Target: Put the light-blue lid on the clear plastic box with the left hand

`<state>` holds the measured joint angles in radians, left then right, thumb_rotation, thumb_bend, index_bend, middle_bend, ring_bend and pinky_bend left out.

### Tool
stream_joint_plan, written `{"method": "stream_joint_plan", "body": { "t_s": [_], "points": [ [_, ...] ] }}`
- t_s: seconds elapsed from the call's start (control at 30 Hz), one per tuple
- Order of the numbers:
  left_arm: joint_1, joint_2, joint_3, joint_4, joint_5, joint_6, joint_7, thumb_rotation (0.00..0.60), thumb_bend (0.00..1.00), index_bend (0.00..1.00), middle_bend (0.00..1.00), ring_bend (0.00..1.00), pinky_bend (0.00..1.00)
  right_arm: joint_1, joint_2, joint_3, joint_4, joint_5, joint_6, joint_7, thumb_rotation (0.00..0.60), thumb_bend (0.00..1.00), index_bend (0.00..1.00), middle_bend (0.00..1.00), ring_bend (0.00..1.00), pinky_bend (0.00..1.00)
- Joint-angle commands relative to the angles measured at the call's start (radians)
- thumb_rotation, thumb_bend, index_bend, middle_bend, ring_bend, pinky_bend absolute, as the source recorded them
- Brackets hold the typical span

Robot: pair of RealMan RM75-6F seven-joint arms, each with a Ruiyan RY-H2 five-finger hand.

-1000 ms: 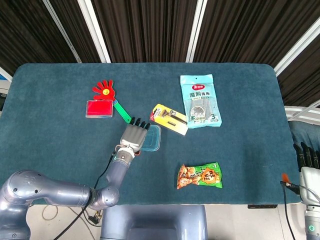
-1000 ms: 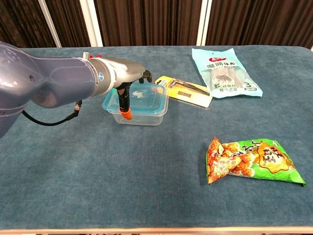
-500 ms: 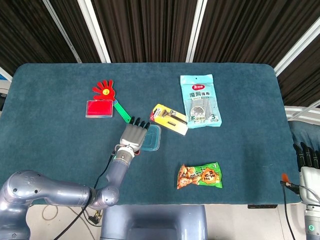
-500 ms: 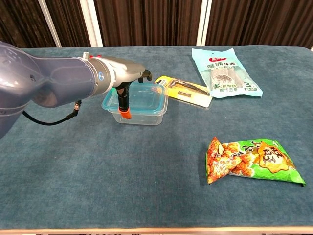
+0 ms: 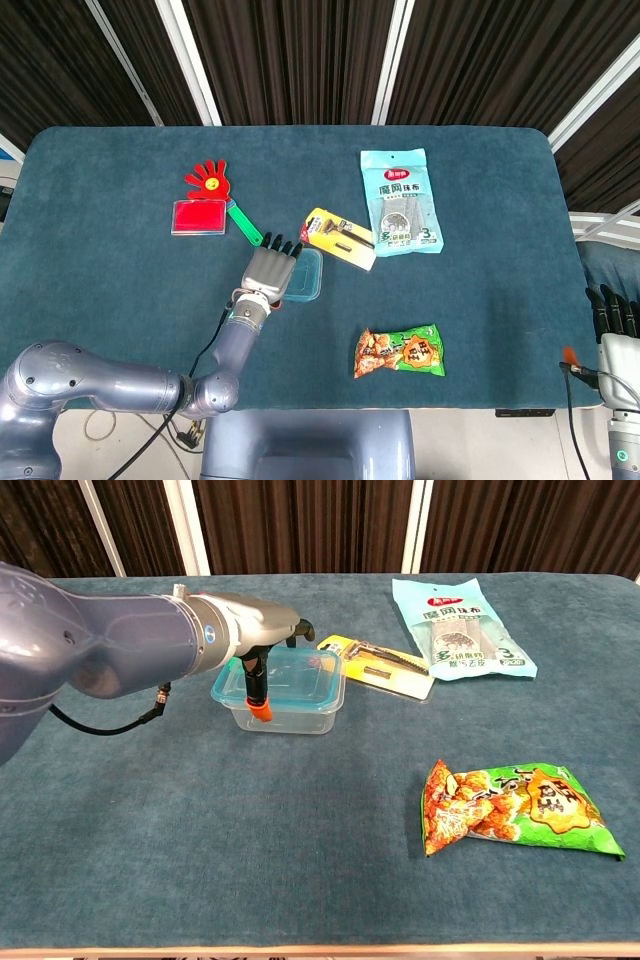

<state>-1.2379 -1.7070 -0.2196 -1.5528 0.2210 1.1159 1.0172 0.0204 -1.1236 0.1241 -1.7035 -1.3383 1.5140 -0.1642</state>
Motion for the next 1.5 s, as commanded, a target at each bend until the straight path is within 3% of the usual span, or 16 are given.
{"method": "stream_joint_plan", "body": {
  "t_s": [0.03,1.5],
  "points": [
    [0.000,0.001,0.000,-0.001,-0.001,-0.001,0.003,0.600,0.24,0.05,0.13,0.00,0.00,0.000,0.000,0.000,0.000,0.000,0.001,0.000,0.600,0.35,0.02,0.01,0.00,0.00],
    [-0.009,-0.007,-0.018,0.028,-0.022,-0.026,0.016,0.600,0.21,0.03,0.08,0.00,0.00,-0.002,0.002,-0.002,-0.004,0.011,-0.005,-0.008,0.600,0.35,0.01,0.01,0.00,0.00]
  ]
}}
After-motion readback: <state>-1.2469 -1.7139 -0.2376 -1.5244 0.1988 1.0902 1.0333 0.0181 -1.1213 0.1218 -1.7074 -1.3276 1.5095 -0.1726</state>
